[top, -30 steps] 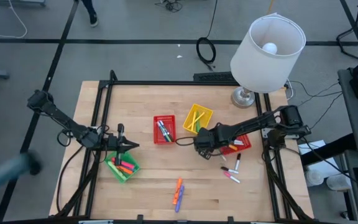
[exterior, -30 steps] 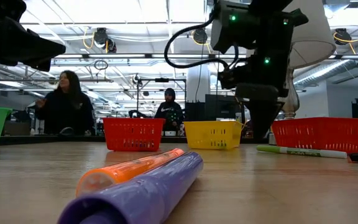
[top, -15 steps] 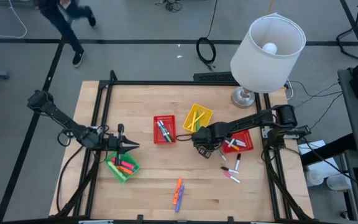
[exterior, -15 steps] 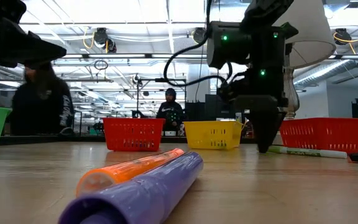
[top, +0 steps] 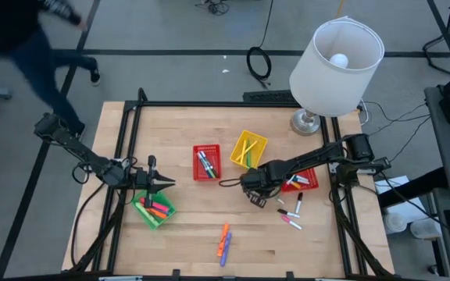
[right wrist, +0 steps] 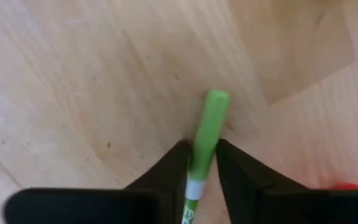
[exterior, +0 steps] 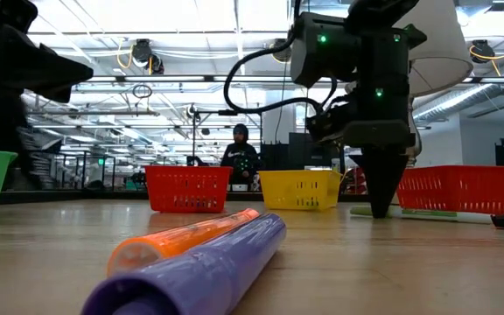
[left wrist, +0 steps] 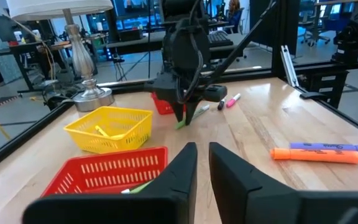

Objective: Pick & Place Markers
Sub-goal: Put the small green marker pen into the right red bin

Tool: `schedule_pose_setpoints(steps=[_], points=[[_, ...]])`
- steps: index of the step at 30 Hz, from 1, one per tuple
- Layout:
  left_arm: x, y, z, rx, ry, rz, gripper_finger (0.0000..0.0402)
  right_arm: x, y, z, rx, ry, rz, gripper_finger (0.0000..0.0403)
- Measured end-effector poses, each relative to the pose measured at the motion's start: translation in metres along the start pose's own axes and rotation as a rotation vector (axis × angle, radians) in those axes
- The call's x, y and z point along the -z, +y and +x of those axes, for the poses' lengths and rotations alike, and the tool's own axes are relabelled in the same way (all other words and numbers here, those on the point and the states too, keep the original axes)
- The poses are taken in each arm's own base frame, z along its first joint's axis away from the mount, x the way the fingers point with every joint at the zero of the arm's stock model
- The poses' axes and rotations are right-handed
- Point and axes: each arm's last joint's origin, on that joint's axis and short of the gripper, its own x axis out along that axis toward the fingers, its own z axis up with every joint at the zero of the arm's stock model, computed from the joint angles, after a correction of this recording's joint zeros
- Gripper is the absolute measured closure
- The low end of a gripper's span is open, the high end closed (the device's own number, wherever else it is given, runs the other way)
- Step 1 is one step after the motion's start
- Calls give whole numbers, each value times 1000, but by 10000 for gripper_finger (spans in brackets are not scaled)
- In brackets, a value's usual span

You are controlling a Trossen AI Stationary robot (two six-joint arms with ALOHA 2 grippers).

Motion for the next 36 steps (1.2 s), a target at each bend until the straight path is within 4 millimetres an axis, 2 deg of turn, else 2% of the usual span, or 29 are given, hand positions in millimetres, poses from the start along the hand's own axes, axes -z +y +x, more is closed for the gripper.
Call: schedule_pose_setpoints(steps=[5, 10, 13, 19, 25, 30, 36], points=[[0, 0, 0, 0, 0, -3, 361, 3, 5, 15, 5, 58, -57, 384], [0, 0, 0, 1, -2, -9, 356, 1, 13, 12, 0, 34, -86, 385], [0, 0, 0, 1, -3, -15, 352, -2, 24, -5, -5, -30, -119, 385], [0, 0, 0, 2, -4, -32, 344, -16, 53, -50, -237, -218, -220, 385], [-1, 0, 0, 3, -8, -34, 351, -35, 72, -80, -455, -452, -345, 385], [-1, 0, 0, 3, -11, -32, 360, -62, 70, -106, -667, -706, -383, 385], [-2, 0, 0, 2, -17, -24, 356, -88, 51, -121, -738, -907, -413, 385]])
